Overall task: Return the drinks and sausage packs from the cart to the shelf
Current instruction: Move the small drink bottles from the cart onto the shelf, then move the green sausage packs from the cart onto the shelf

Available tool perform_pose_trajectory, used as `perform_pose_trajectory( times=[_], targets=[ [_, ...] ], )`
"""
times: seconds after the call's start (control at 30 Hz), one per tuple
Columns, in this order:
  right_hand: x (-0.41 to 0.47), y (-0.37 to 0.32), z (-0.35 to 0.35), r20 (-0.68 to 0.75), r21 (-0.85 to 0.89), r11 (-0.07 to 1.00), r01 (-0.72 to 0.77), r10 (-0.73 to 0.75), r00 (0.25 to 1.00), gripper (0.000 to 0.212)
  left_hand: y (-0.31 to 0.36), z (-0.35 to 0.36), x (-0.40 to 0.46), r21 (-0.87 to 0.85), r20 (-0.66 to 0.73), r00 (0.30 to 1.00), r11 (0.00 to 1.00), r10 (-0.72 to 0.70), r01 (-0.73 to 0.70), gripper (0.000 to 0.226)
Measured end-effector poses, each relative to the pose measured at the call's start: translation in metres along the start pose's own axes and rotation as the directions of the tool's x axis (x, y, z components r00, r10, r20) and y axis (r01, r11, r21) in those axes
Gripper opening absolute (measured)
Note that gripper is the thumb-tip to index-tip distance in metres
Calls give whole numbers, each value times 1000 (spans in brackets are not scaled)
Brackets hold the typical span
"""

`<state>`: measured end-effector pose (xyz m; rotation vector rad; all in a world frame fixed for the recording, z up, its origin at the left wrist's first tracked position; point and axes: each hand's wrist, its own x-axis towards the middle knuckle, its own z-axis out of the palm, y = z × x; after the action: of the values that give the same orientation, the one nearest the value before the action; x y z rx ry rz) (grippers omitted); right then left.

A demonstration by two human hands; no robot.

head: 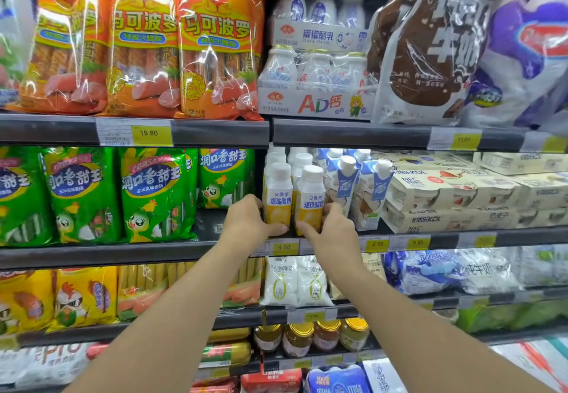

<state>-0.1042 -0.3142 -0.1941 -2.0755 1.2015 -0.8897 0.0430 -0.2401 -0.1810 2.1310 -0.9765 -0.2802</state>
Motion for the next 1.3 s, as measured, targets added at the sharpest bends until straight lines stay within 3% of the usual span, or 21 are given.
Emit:
perform_pose_trajectory(
  times=[0.17, 0.23, 0.33, 0.43, 0.6, 0.8, 0.9, 1.07, 1.3],
  targets=[
    [-14, 10, -25, -14, -118, 993, 31, -33, 999, 47, 5, -18, -23, 173, 15, 995, 980, 102, -103, 55],
    [-17, 18, -40, -4, -185, 983, 23, -24, 1000, 52, 14, -20, -31, 188, 111, 982, 967, 154, -173, 46],
    [-21, 36, -67, 61, -258, 966, 19, -3, 998, 56, 39, -8, -47, 198, 363, 904, 930, 224, -310, 46],
    [-26, 56, -106, 131, -377, 924, 56, -7, 991, 63, 75, 18, -69, 260, 504, 827, 869, 250, -422, 58],
    [-42, 122, -192, 188, -612, 786, 83, 42, 981, 52, 145, 85, -100, 406, 578, 747, 678, 329, -612, 60],
    [-102, 221, -320, 77, -679, 728, -100, 206, 976, 45, 239, 201, -162, 370, 654, 626, 542, 425, -755, 56],
    [-141, 269, -381, 6, -715, 679, -169, 247, 969, 46, 288, 259, -210, 290, 702, 536, 500, 468, -816, 55],
    [-207, 334, -480, -133, -720, 602, -345, 368, 920, 50, 367, 344, -286, 137, 791, 325, 369, 518, -919, 60],
    [-290, 416, -584, -348, -657, 451, -604, 529, 774, 40, 461, 451, -370, -40, 848, 92, 236, 522, -971, 68]
  ],
)
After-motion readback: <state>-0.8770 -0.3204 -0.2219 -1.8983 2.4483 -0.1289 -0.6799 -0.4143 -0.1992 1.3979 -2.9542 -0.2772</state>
